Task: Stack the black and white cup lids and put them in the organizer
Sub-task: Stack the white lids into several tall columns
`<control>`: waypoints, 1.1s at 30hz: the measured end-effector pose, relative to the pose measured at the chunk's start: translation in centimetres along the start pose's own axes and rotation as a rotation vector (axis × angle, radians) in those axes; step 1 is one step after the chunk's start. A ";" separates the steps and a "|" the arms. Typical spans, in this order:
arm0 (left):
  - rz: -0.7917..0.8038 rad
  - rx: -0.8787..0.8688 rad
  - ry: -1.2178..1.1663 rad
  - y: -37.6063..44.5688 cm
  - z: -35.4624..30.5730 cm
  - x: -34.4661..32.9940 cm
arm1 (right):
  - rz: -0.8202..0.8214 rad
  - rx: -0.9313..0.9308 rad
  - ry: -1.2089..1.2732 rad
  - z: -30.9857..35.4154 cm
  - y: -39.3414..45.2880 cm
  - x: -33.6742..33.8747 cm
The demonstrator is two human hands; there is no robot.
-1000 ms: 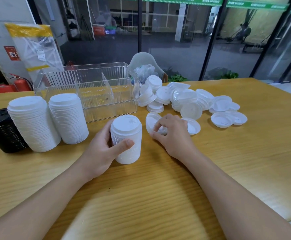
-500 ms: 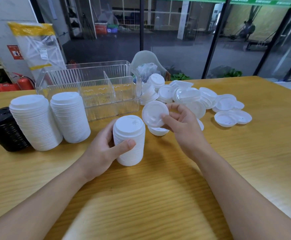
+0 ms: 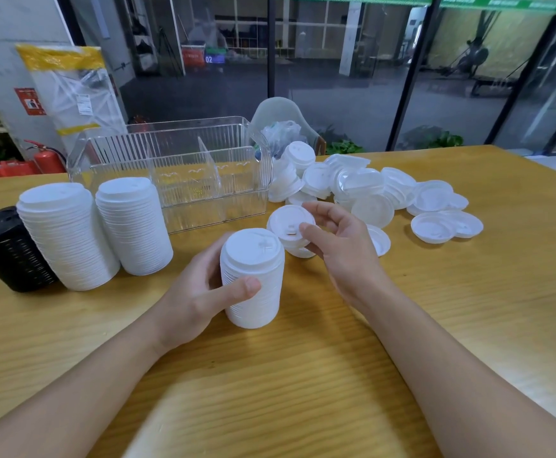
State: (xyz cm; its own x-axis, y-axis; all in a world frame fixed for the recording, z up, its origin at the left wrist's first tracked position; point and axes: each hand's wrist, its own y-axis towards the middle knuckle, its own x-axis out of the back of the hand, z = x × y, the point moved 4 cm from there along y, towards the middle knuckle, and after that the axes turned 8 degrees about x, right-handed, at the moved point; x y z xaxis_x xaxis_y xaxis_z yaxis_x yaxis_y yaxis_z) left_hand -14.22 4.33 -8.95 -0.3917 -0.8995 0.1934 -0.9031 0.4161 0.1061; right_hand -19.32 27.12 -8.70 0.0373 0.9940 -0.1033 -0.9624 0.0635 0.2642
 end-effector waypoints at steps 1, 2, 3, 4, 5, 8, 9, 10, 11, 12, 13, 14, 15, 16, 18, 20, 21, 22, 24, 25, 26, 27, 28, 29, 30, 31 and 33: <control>-0.003 0.000 -0.002 0.0 0.0 0.0 | -0.005 0.001 0.011 0.2 0.0 0.1; -0.004 0.000 -0.003 0.0 0.0 0.1 | -0.004 -0.004 0.026 0.3 0.0 0.2; -0.001 0.002 -0.002 0.0 0.0 0.1 | 0.005 -0.010 0.030 0.3 0.0 0.2; 0.001 0.005 -0.003 0.0 0.0 0.1 | 0.019 -0.012 0.022 0.1 0.0 0.1; 0.002 0.006 -0.004 0.0 0.1 0.1 | 0.038 -0.009 0.005 -0.1 0.0 0.0; 0.005 0.005 -0.010 0.0 0.1 0.1 | 0.094 0.008 -0.028 -0.4 -0.2 -0.5; 0.006 0.003 -0.011 0.0 0.1 0.0 | 0.109 0.020 -0.053 -0.2 -0.3 -0.6; 0.008 0.001 -0.012 0.0 0.1 0.0 | 0.121 0.040 -0.096 -0.1 -0.4 -0.7; 0.010 -0.001 -0.013 0.0 0.1 0.0 | 0.126 0.069 -0.159 0.0 -0.5 -0.8; 0.013 -0.004 -0.014 0.0 0.0 0.0 | 0.122 0.099 -0.231 0.1 -0.5 -0.8; 0.015 -0.007 -0.015 0.0 0.0 0.0 | 0.114 0.127 -0.300 0.1 -0.6 -0.9; 0.016 -0.010 -0.016 0.0 0.0 0.0 | 0.106 0.149 -0.358 0.1 -0.5 -0.9; 0.016 -0.011 -0.016 0.0 -0.1 0.0 | 0.100 0.161 -0.387 0.2 -0.5 -1.0; 0.015 -0.012 -0.017 0.1 -0.1 0.0 | 0.094 0.168 -0.389 0.3 -0.5 -1.0; 0.009 -0.009 -0.013 0.1 0.0 0.0 | 0.079 0.166 -0.323 0.9 -0.5 -0.8; 0.002 -0.005 -0.004 0.0 0.0 0.0 | 0.071 0.131 -0.174 1.5 -0.7 -0.5; 0.001 -0.003 -0.004 0.0 0.0 0.0 | 0.085 0.114 -0.096 1.9 -0.8 -0.4; 0.001 0.000 -0.008 0.0 0.1 0.0 | 0.112 0.104 -0.033 2.2 -1.0 -0.5; 0.000 0.008 -0.020 0.1 0.1 0.0 | 0.213 0.098 0.045 2.5 -1.4 -1.2; 0.002 0.009 -0.021 0.1 0.1 -0.1 | 0.276 0.098 0.055 2.6 -1.8 -1.6; 0.003 0.006 -0.018 0.1 0.1 -0.2 | 0.341 0.102 0.044 2.7 -2.1 -2.1; 0.003 0.002 -0.012 0.1 0.1 -0.3 | 0.403 0.111 0.016 2.8 -2.5 -2.5; 0.001 0.001 -0.008 0.1 0.1 -0.3 | 0.455 0.124 -0.018 2.9 -2.8 -2.9; -0.002 0.002 -0.008 0.1 0.1 -0.3 | 0.492 0.143 -0.056 3.0 -3.0 -3.1; -0.007 0.003 -0.011 0.1 0.1 -0.3 | 0.515 0.164 -0.092 3.1 -3.1 -3.2; -0.010 0.005 -0.013 0.1 0.2 -0.3 | 0.528 0.183 -0.119 3.3 -3.2 -3.3; -0.007 0.011 -0.009 0.2 0.3 -0.3 | 0.544 0.203 -0.149 3.4 -3.3 -3.2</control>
State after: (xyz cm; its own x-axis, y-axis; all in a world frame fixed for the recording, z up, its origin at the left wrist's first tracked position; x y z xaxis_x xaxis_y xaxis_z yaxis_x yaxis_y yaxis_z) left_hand -14.29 4.66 -9.29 -0.3867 -0.9037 0.1841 -0.9078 0.4081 0.0966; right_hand -15.36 23.99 -6.01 -0.3944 0.8896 0.2302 -0.7839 -0.4564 0.4210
